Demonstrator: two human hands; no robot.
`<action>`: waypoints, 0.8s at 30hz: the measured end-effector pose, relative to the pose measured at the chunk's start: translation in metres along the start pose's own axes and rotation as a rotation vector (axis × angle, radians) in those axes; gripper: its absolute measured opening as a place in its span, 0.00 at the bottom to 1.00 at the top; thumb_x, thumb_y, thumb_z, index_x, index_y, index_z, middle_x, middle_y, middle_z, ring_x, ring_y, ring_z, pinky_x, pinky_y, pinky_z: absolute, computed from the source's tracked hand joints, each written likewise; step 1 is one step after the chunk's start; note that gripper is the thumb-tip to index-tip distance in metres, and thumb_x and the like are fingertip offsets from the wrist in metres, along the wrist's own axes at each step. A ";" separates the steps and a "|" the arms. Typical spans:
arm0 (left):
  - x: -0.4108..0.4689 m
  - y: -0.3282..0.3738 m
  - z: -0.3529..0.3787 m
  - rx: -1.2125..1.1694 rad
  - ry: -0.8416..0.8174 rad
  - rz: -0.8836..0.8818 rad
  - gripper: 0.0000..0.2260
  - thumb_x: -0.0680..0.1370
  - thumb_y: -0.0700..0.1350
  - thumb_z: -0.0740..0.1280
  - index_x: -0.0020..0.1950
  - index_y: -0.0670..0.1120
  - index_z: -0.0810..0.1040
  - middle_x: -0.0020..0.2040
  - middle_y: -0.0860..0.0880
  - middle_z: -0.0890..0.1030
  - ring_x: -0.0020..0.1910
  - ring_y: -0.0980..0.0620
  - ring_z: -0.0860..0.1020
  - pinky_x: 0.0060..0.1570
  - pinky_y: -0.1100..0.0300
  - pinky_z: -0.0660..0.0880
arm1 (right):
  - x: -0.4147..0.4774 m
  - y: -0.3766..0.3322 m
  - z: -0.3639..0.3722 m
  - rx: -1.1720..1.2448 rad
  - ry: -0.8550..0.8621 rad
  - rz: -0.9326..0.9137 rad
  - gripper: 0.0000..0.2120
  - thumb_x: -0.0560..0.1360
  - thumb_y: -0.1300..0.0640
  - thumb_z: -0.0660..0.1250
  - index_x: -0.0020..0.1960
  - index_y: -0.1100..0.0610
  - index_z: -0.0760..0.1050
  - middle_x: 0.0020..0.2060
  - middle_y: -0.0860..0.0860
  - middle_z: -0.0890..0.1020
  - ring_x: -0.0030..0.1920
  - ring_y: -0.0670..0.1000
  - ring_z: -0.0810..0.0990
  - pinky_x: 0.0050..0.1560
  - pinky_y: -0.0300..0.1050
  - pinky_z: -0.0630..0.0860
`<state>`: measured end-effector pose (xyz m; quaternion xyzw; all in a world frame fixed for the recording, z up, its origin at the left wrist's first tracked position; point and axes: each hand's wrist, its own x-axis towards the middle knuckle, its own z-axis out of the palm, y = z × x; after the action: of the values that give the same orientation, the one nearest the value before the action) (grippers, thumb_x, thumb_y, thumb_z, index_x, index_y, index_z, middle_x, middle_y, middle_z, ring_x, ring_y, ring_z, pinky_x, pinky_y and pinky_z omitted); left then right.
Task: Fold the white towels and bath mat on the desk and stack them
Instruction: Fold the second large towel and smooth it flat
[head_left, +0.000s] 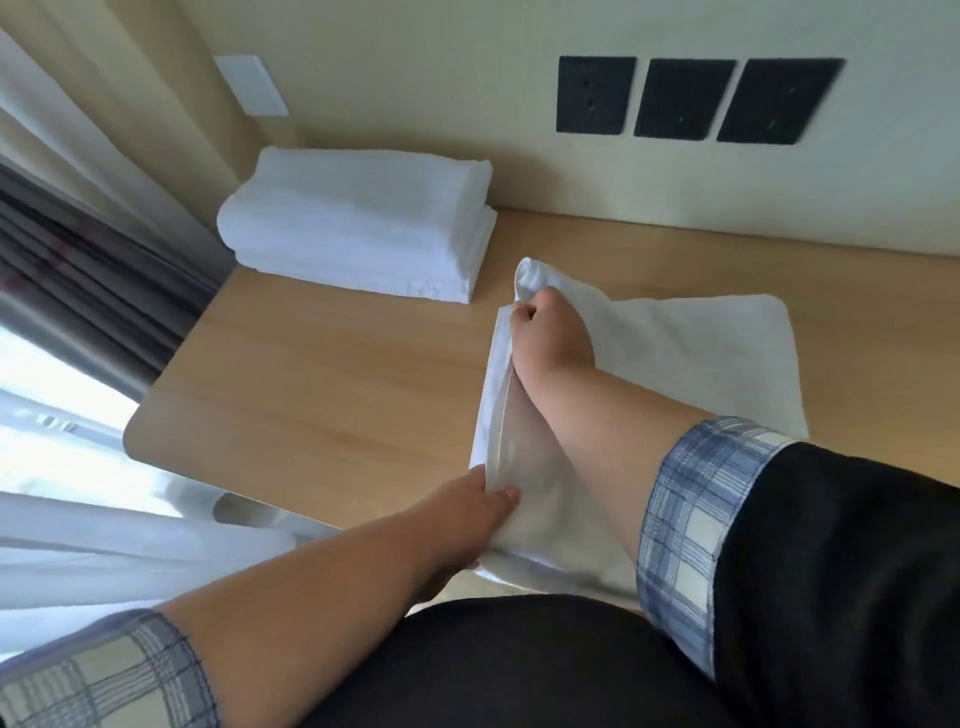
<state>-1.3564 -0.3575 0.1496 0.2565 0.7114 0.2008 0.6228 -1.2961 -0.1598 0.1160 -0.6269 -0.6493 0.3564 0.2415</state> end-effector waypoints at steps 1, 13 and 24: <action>0.007 -0.008 -0.006 0.001 0.011 -0.053 0.11 0.82 0.52 0.61 0.64 0.55 0.75 0.61 0.46 0.81 0.53 0.47 0.79 0.46 0.56 0.76 | 0.001 0.005 0.008 -0.061 -0.043 0.006 0.12 0.82 0.48 0.58 0.46 0.55 0.71 0.37 0.48 0.76 0.41 0.53 0.76 0.43 0.46 0.69; 0.037 0.011 -0.008 0.402 0.269 0.120 0.10 0.79 0.47 0.63 0.60 0.58 0.70 0.43 0.52 0.80 0.27 0.57 0.76 0.24 0.64 0.71 | 0.001 0.075 -0.075 -0.143 0.004 -0.152 0.12 0.78 0.58 0.62 0.57 0.50 0.82 0.54 0.49 0.83 0.54 0.53 0.81 0.52 0.42 0.75; 0.077 0.052 0.093 1.187 0.157 0.138 0.37 0.78 0.70 0.51 0.81 0.54 0.45 0.80 0.41 0.52 0.77 0.36 0.56 0.72 0.36 0.58 | -0.028 0.155 -0.155 -0.722 -0.499 -0.013 0.29 0.83 0.51 0.52 0.82 0.51 0.49 0.82 0.51 0.51 0.81 0.52 0.49 0.79 0.50 0.49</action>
<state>-1.2656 -0.2722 0.1080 0.5905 0.7273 -0.1723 0.3044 -1.0752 -0.1693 0.0986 -0.5617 -0.7747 0.2456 -0.1550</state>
